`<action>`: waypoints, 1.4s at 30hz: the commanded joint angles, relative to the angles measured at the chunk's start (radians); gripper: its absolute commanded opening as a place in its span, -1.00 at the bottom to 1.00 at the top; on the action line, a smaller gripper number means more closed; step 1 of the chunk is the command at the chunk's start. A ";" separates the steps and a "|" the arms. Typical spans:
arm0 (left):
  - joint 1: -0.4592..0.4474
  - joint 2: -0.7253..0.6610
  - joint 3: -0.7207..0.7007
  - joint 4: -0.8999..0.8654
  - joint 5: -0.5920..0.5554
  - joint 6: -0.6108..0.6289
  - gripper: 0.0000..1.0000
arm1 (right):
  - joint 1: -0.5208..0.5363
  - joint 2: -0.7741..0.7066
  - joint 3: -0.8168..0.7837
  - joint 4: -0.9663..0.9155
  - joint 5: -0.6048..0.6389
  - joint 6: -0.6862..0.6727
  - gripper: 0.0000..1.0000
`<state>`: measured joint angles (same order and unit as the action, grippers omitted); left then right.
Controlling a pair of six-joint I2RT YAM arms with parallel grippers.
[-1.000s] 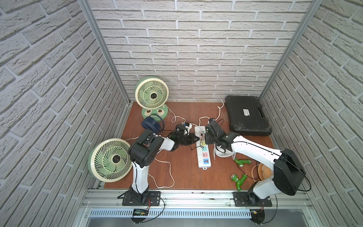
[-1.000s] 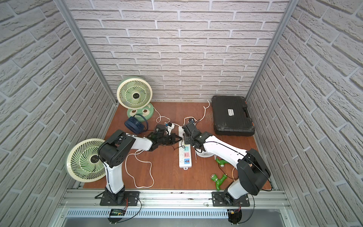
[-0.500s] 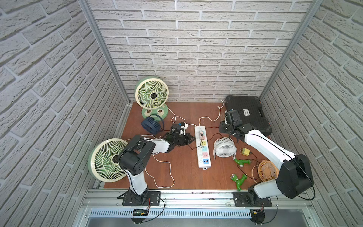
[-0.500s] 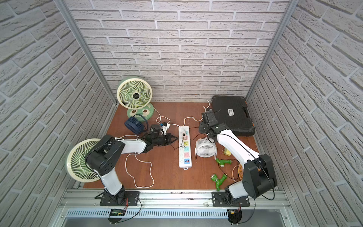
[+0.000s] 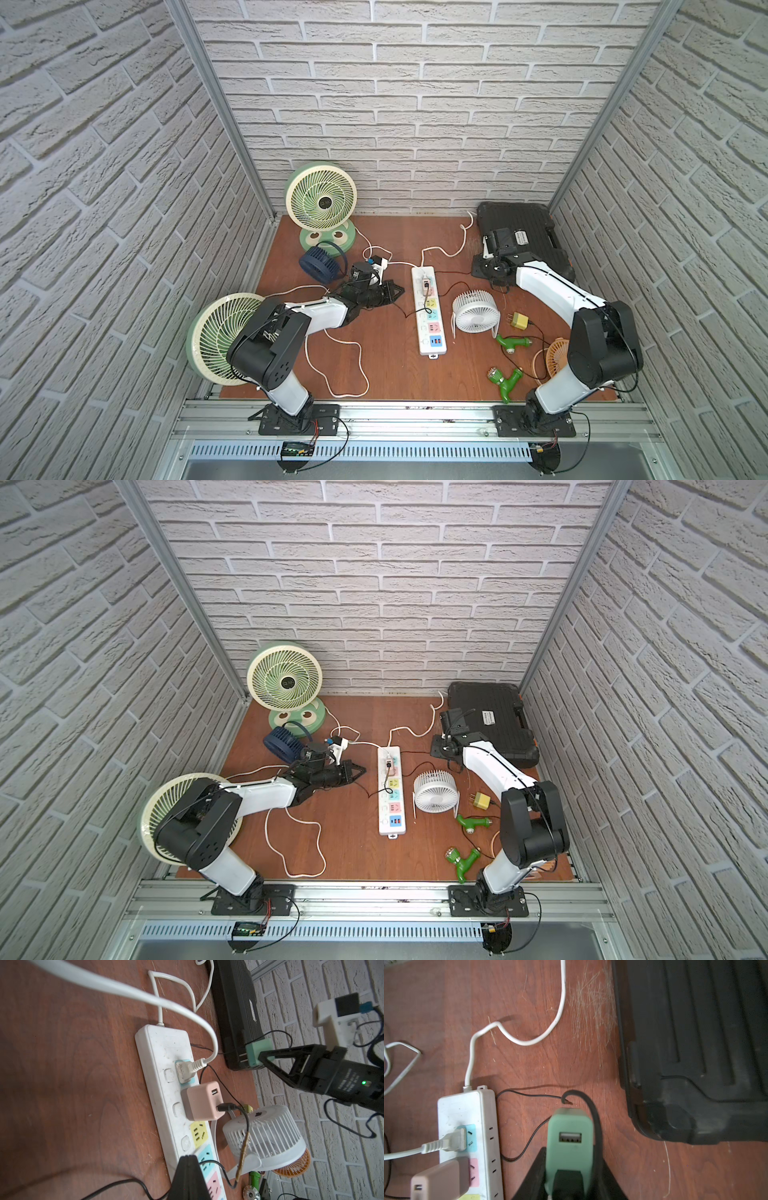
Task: Unplug the desk fan from the power strip
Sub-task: Place the plug at the center of the board, then remove the plug from the socket.
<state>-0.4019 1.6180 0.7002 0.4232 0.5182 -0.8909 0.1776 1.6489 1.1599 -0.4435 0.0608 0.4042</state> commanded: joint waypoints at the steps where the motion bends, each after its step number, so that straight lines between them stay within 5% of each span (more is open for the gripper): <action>1: 0.011 -0.023 -0.019 0.006 -0.006 0.024 -1.00 | 0.000 0.024 0.032 0.006 -0.022 -0.019 -0.69; 12: 0.021 -0.014 -0.011 0.010 0.007 0.021 -1.00 | 0.002 0.083 0.045 -0.013 -0.014 -0.031 -0.37; 24: 0.020 0.020 0.011 0.023 0.030 0.019 -1.00 | 0.083 -0.041 0.050 -0.074 0.048 -0.036 0.09; 42: 0.017 0.169 0.061 0.174 0.101 -0.052 -1.00 | 0.358 -0.111 -0.012 -0.045 0.048 -0.012 -0.01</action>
<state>-0.3870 1.7733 0.7357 0.5339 0.6029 -0.9363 0.5163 1.5291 1.1671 -0.5117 0.0998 0.3744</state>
